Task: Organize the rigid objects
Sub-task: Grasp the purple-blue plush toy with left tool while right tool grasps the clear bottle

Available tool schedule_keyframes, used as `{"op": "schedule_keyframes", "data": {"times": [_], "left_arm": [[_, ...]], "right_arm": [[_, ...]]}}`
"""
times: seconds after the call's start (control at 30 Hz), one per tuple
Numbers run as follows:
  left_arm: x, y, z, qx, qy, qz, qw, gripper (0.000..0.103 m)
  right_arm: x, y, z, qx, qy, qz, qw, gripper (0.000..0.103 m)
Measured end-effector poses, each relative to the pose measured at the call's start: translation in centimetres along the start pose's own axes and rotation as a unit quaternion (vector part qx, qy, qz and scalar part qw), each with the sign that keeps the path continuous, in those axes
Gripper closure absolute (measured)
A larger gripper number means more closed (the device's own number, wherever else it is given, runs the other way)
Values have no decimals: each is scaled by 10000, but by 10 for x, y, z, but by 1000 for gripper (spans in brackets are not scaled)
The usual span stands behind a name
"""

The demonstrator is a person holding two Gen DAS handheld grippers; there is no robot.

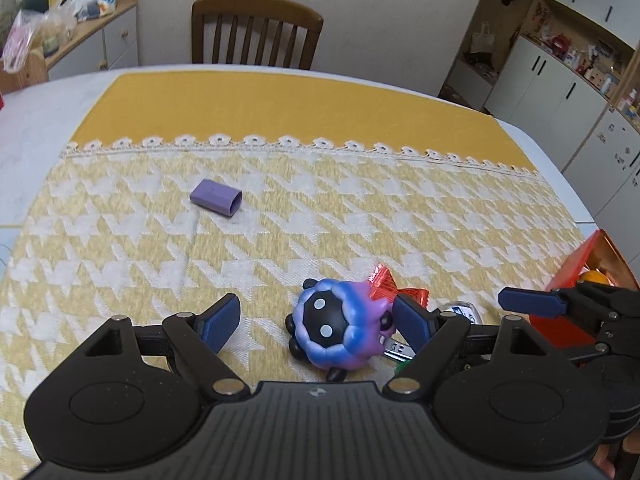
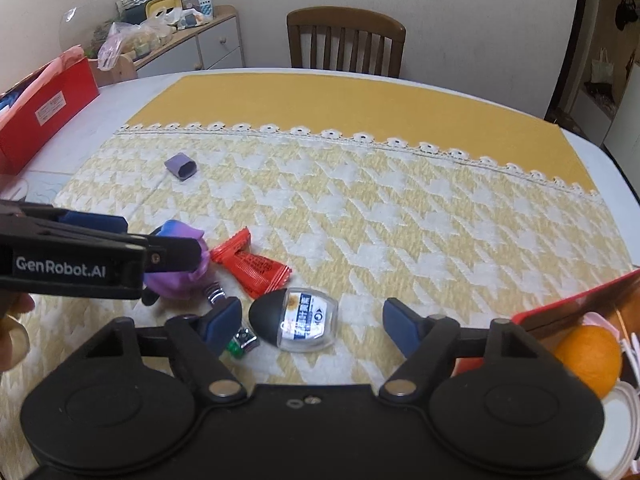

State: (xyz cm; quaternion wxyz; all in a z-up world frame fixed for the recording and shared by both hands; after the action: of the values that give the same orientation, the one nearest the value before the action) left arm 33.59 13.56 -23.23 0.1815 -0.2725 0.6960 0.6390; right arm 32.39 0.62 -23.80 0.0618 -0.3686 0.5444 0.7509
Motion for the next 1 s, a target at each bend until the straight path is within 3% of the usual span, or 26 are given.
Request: {"op": "schedule_keyframes", "data": {"times": [0.3,0.5,1.0], "left_arm": [[2,-12,-6,155,70,78,9998,22],[4,-10,-17,388,49,37,9992,46],[11,4,-17,82,-122,-7,9999,46]], "right_arm": [[1,-14,2,-59,-2,78,10000,37],[2,-14,3,-128,-2,88,9999,50],[3,7,3,-15,64,-14,10000,51]]}}
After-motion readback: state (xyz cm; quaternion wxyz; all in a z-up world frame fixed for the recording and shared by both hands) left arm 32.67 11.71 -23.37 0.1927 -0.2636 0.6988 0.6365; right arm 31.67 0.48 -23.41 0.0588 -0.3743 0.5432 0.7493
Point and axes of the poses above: each gripper's, at about its wrist camera, not at the fingertips, and y roughly against the way its jaws point, z to its left, x to its underside, the point moved 9 cm from there along -y, roughly the way its jaws point, and after that the axes turned 6 degrees about -x, right-handed, at the moved point
